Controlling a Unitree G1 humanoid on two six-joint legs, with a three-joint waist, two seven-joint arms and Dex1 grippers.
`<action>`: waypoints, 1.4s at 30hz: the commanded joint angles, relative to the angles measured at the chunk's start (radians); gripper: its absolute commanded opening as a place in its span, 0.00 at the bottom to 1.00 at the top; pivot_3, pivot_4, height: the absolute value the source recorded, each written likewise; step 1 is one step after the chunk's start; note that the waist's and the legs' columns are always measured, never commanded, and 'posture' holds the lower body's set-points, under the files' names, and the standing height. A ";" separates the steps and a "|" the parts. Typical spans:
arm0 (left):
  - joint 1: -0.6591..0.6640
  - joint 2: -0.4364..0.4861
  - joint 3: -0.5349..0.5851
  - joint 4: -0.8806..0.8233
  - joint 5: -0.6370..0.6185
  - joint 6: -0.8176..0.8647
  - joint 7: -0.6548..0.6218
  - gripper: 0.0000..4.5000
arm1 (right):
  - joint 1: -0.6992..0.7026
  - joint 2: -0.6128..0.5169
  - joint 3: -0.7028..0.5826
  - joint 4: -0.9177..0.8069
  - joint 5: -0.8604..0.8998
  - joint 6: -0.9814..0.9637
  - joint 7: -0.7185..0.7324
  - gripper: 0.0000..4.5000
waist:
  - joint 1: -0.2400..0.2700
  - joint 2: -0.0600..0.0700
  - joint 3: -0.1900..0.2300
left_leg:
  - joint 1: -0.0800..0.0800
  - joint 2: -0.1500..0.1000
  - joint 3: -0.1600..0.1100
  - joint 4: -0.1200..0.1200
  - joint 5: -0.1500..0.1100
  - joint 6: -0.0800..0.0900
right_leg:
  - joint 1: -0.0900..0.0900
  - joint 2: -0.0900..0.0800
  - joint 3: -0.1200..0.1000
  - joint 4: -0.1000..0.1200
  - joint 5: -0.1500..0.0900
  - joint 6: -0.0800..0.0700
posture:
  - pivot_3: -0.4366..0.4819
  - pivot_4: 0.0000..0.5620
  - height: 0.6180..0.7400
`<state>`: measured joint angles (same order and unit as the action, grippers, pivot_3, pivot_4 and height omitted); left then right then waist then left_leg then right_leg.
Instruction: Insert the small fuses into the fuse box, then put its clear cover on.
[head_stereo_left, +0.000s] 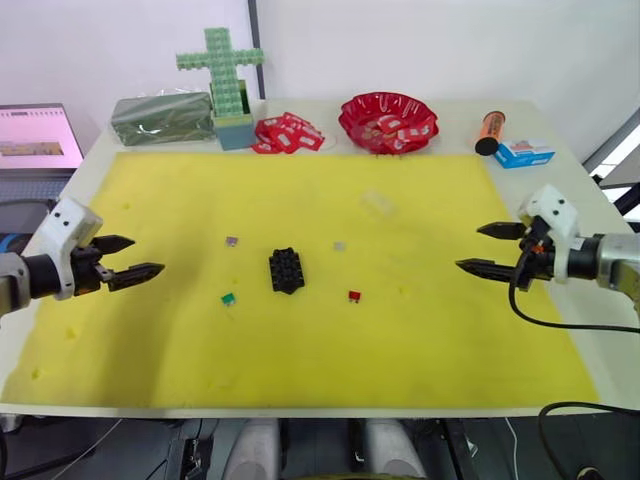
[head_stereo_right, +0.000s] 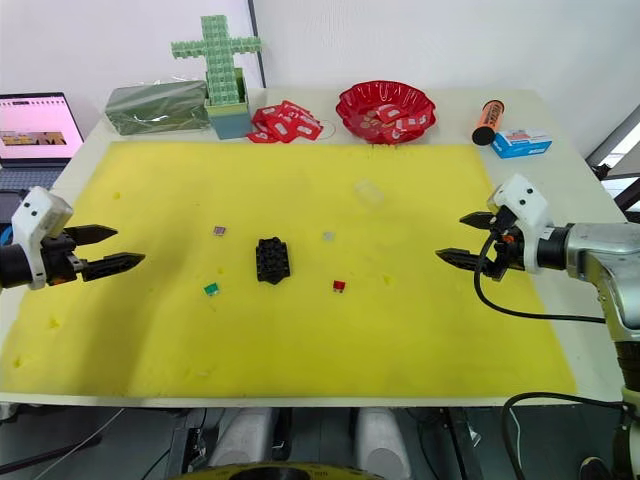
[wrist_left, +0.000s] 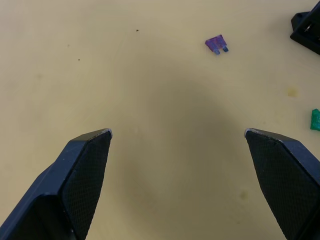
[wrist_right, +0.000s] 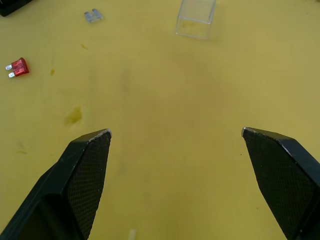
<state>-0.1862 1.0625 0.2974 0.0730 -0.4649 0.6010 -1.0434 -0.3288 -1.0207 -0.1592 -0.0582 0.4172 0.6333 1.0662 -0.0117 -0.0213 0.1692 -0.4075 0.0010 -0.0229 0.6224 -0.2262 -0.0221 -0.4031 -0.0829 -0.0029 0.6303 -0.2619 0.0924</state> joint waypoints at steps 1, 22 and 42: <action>-0.004 0.020 0.048 -0.019 -0.005 0.000 -0.001 0.99 | -0.030 0.001 -0.010 -0.005 0.007 -0.010 0.002 1.00 | 0.000 0.000 0.000 | 0.000 0.000 0.000 0.000 0.000 0.000 | 0.000 0.000 0.000 0.000 0.000 0.001 | 0.48 0.27 1.00; -0.047 0.024 0.000 0.042 0.026 -0.025 -0.046 0.99 | 0.029 -0.020 -0.045 -0.049 0.006 0.011 -0.018 1.00 | 0.000 0.000 0.000 | 0.000 0.000 0.002 0.000 0.000 0.000 | 0.000 0.000 0.000 0.001 0.001 0.002 | 0.48 0.27 1.00; -0.113 0.018 -0.027 0.053 0.029 -0.014 -0.069 0.99 | 0.005 -0.019 -0.055 -0.060 0.030 0.041 -0.048 1.00 | 0.000 0.000 0.000 | 0.000 0.000 0.003 0.001 0.000 0.000 | 0.000 0.001 0.000 0.001 0.001 0.002 | 0.48 0.27 1.00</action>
<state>-0.2823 1.0686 0.2462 0.1516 -0.4248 0.5832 -1.1102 -0.2965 -1.0344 -0.1742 -0.0935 0.4224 0.6695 1.0230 -0.0115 -0.0213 0.1690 -0.4076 0.0010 -0.0197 0.6238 -0.2261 -0.0221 -0.4027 -0.0817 -0.0029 0.6314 -0.2606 0.0947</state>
